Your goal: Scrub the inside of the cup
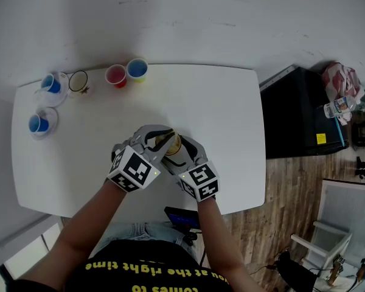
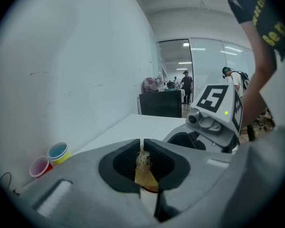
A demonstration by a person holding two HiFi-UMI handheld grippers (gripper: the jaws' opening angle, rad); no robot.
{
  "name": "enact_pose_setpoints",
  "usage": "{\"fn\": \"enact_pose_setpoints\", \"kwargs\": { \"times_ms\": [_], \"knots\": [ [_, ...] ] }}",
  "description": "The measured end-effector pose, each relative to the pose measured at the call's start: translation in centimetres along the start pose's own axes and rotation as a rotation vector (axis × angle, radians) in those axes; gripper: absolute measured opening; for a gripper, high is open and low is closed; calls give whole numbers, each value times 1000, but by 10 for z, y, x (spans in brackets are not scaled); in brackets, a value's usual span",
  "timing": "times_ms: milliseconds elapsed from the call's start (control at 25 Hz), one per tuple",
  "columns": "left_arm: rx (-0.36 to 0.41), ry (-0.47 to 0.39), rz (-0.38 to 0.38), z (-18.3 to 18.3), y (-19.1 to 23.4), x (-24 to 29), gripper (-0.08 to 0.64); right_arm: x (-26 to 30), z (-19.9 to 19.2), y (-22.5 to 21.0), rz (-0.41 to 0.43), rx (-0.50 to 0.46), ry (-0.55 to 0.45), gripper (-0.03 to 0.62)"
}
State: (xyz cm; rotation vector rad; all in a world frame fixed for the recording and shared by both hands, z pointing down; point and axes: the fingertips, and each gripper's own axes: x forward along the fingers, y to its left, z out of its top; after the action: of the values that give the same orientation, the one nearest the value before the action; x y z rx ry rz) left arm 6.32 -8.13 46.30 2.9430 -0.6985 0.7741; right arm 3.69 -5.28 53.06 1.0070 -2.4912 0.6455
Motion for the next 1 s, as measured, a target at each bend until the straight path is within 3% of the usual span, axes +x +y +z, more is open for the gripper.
{"fn": "enact_pose_setpoints", "kwargs": {
  "times_ms": [640,1000],
  "knots": [
    [146,-2,18,4,-9,-18,26,-1,0,0,3,-1,-2,371],
    [134,-1,-13,4,-22,-14,28,-1,1,0,-1,-4,-3,371]
  ]
}}
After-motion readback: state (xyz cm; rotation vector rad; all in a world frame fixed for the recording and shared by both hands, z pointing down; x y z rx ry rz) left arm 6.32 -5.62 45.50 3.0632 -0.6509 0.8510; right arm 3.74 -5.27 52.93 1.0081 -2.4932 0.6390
